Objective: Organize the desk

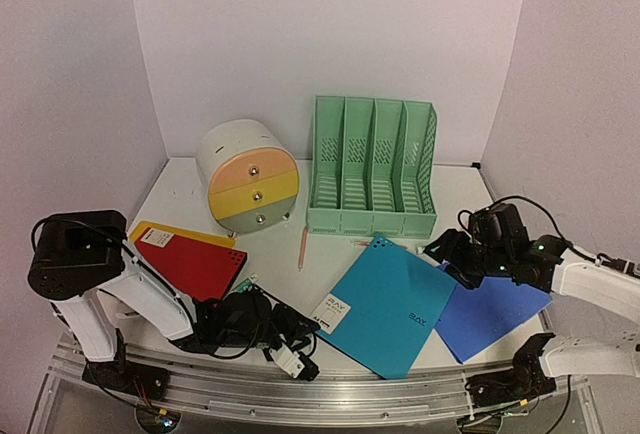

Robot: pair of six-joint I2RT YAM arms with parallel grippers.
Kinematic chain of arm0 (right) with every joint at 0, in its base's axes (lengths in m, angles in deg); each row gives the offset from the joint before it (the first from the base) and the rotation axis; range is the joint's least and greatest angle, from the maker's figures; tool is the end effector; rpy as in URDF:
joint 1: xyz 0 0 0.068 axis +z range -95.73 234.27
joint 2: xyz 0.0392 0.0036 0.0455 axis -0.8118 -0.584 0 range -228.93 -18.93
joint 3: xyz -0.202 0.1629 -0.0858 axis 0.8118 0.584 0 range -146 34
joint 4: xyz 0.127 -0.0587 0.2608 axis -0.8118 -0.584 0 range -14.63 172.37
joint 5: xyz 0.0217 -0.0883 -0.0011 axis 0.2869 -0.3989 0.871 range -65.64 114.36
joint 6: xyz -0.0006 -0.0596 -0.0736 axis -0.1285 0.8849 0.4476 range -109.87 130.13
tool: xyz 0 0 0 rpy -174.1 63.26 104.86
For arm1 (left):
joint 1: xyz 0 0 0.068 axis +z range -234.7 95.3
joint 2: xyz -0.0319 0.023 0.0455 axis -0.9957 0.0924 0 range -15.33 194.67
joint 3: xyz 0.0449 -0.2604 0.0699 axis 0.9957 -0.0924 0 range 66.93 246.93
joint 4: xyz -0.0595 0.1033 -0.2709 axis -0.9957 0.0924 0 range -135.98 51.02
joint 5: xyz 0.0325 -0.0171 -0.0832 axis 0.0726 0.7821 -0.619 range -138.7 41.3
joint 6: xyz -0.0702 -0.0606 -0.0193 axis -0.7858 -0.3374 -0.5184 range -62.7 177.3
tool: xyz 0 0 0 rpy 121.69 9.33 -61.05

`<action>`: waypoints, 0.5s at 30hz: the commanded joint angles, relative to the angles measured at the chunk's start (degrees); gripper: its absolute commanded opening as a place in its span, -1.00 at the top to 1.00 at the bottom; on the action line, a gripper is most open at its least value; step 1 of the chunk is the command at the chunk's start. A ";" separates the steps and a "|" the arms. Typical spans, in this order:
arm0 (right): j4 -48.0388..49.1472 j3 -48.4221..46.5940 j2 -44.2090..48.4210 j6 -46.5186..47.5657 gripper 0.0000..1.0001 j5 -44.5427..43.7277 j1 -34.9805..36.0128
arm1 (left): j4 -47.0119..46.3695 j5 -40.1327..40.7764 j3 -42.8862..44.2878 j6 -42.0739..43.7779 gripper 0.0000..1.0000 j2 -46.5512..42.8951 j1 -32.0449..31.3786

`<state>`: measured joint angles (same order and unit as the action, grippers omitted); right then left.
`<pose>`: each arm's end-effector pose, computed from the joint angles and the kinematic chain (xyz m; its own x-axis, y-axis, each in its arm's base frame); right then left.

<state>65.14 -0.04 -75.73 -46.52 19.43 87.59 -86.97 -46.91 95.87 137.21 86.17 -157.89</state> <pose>0.2381 0.1476 0.1789 -0.7063 0.5317 -0.4674 0.1780 0.7724 0.6098 0.1038 -0.3345 0.0385 0.9079 0.3974 -0.1332 0.3153 -0.4384 0.8417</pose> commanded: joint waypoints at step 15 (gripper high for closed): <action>2.22 -1.50 -1.95 3.20 -0.48 3.07 0.34 | -8.96 0.25 4.05 3.66 0.31 7.25 0.29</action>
<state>65.86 -0.17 -78.09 -43.93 21.18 87.59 -93.15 -46.55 98.38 139.50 91.56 -157.89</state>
